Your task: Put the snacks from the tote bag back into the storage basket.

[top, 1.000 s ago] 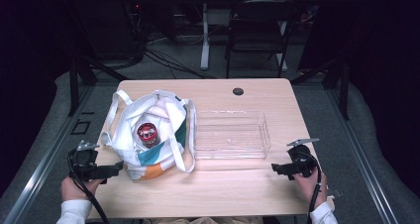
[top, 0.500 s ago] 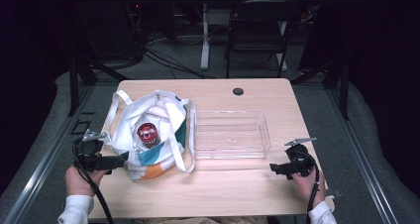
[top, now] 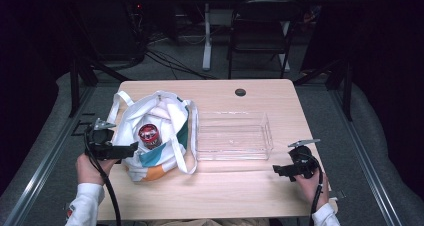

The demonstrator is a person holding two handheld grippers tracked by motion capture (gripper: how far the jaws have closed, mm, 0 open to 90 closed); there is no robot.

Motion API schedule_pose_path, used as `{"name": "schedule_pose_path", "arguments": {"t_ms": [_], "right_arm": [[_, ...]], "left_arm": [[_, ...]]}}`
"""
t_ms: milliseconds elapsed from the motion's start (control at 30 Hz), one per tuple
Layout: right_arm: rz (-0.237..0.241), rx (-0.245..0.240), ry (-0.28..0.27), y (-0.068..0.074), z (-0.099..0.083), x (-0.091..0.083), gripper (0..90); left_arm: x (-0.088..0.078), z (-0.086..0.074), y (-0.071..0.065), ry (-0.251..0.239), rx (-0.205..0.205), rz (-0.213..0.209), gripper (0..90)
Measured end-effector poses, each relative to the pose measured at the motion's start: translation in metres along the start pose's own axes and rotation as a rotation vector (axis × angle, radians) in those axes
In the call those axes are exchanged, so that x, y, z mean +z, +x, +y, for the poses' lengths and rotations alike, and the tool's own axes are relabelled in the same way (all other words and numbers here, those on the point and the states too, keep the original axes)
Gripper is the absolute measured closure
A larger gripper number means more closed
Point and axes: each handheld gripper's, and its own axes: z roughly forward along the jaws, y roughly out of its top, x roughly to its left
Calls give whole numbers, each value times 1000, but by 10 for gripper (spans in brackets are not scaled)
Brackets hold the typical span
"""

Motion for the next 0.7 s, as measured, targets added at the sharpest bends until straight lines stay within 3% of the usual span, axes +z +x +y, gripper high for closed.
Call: {"name": "schedule_pose_path", "arguments": {"t_ms": [300,700], "right_arm": [[13,-7,-2,2,3,3,130],[9,-4,-3,1,3,3,131]], "left_arm": [[6,18,-7,-21,9,-17,1],[19,32,-9,-2,9,-25,1]]}}
